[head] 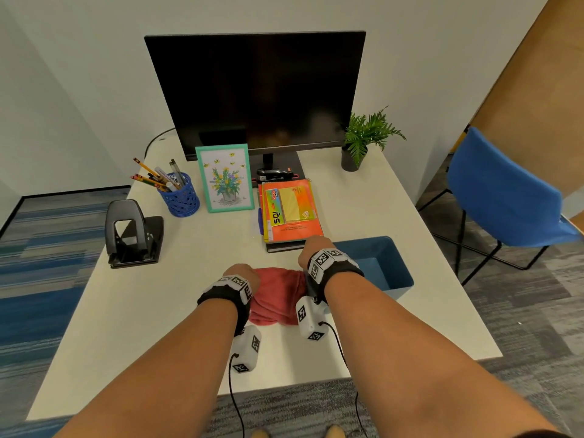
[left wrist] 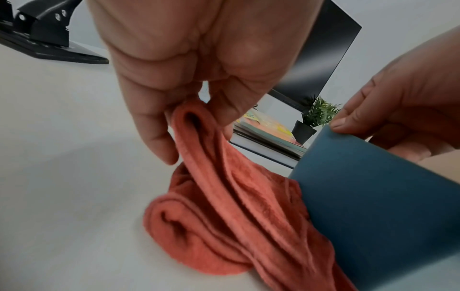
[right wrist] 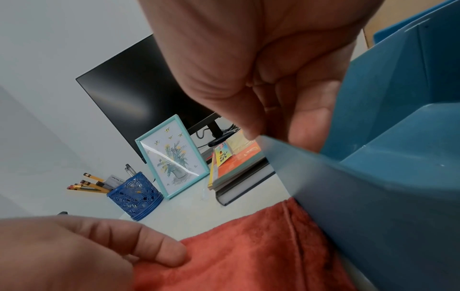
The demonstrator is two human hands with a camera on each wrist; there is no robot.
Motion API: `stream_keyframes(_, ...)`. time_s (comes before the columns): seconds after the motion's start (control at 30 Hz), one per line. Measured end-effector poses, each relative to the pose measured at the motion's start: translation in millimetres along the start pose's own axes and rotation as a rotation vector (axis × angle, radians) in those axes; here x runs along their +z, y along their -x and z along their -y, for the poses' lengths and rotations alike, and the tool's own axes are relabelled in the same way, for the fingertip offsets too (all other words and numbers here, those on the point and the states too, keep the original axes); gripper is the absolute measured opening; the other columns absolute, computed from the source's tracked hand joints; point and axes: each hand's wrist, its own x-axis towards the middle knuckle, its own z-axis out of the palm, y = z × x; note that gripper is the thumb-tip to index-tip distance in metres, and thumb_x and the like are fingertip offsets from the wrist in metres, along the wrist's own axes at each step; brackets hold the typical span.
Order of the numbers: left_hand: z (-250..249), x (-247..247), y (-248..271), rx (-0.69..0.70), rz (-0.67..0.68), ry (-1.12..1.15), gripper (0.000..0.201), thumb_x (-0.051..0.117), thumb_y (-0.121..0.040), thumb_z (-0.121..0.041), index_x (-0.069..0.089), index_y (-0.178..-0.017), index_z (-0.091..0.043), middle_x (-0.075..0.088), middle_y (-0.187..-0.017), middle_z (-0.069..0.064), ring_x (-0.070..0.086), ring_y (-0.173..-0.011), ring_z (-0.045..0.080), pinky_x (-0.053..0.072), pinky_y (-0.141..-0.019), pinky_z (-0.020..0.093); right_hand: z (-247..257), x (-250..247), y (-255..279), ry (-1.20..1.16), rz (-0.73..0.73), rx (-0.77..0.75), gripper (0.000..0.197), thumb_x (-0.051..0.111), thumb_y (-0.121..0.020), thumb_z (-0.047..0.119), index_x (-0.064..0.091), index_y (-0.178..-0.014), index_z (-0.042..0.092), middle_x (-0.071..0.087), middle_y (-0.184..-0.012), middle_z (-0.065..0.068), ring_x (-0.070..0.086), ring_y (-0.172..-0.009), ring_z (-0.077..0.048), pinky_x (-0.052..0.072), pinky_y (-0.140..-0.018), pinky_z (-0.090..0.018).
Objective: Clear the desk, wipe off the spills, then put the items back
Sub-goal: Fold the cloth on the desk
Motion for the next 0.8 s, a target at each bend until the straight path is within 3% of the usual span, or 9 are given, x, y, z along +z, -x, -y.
stream_keyframes(0.1,9,-6,1,-0.005,-0.009,-0.02,0.044,0.048,-0.098,-0.023,0.045,-0.141,-0.016,0.041,-0.148,0.005,0.04,-0.136,0.024,0.031,-0.115,0.034,8,2,2,0.006,0.014,-0.005,0.028,0.053,-0.088,0.008,0.042,-0.062,0.01,0.045,-0.063,-0.003,0.054,-0.071,-0.021,0.044,-0.067,-0.024)
stream_keyframes(0.23,19,-14,4,0.022,-0.03,-0.019,0.048,0.049,-0.098,-0.023,0.039,-0.144,-0.016,0.037,-0.151,0.005,0.036,-0.139,0.023,0.028,-0.117,0.033,18,7,3,0.004,0.021,-0.019,0.027,0.053,-0.088,0.008,0.043,-0.062,0.009,0.046,-0.063,-0.004,0.048,-0.059,-0.018,0.044,-0.066,-0.025)
stream_keyframes(0.37,19,-22,13,0.055,-0.063,0.07,0.038,0.047,-0.098,-0.016,0.053,-0.134,-0.01,0.049,-0.141,0.009,0.047,-0.13,0.025,0.035,-0.109,0.028,21,9,4,-0.005,0.019,-0.01,0.027,0.053,-0.088,0.008,0.043,-0.063,0.009,0.05,-0.068,-0.005,0.054,-0.078,-0.022,0.045,-0.068,-0.025)
stream_keyframes(0.47,13,-29,27,0.098,-0.127,0.225,0.036,0.046,-0.092,-0.008,0.064,-0.122,-0.012,0.058,-0.131,0.009,0.054,-0.12,0.027,0.043,-0.1,0.028,20,12,7,-0.033,-0.002,0.0,0.023,0.054,-0.09,0.011,0.048,-0.068,0.007,0.057,-0.086,-0.008,0.057,-0.082,-0.023,0.046,-0.069,-0.025)
stream_keyframes(0.53,6,-35,38,0.14,-0.162,0.301,0.042,0.043,-0.088,-0.001,0.066,-0.121,-0.015,0.058,-0.131,0.008,0.053,-0.121,0.028,0.042,-0.103,0.029,18,12,10,-0.079,-0.045,-0.004,0.008,0.054,-0.09,0.011,0.058,-0.089,0.003,0.06,-0.093,-0.01,0.063,-0.091,-0.026,0.046,-0.07,-0.027)
stream_keyframes(0.6,-2,-42,51,0.187,-0.193,0.352,0.048,0.039,-0.086,0.005,0.066,-0.121,-0.014,0.056,-0.133,0.009,0.052,-0.122,0.029,0.041,-0.106,0.031,20,9,15,-0.107,-0.106,-0.026,0.023,0.056,-0.09,0.011,0.055,-0.112,0.004,0.063,-0.105,-0.01,0.064,-0.101,-0.027,0.047,-0.072,-0.028)
stream_keyframes(0.67,-9,-48,60,0.21,-0.233,0.394,0.052,0.037,-0.084,0.008,0.067,-0.119,-0.014,0.058,-0.131,0.01,0.054,-0.119,0.03,0.042,-0.106,0.032,24,6,17,-0.097,-0.12,-0.078,0.03,0.057,-0.09,0.014,0.055,-0.118,0.005,0.062,-0.117,-0.011,0.061,-0.108,-0.028,0.05,-0.08,-0.03)
stream_keyframes(0.8,-21,-60,79,0.265,-0.322,0.48,0.05,0.036,-0.083,0.011,0.07,-0.111,-0.014,0.063,-0.123,0.01,0.058,-0.113,0.03,0.045,-0.102,0.03,29,-4,28,-0.081,-0.066,-0.167,0.03,0.055,-0.093,0.016,0.06,-0.121,0.008,0.061,-0.124,-0.011,0.058,-0.114,-0.028,0.048,-0.094,-0.032)
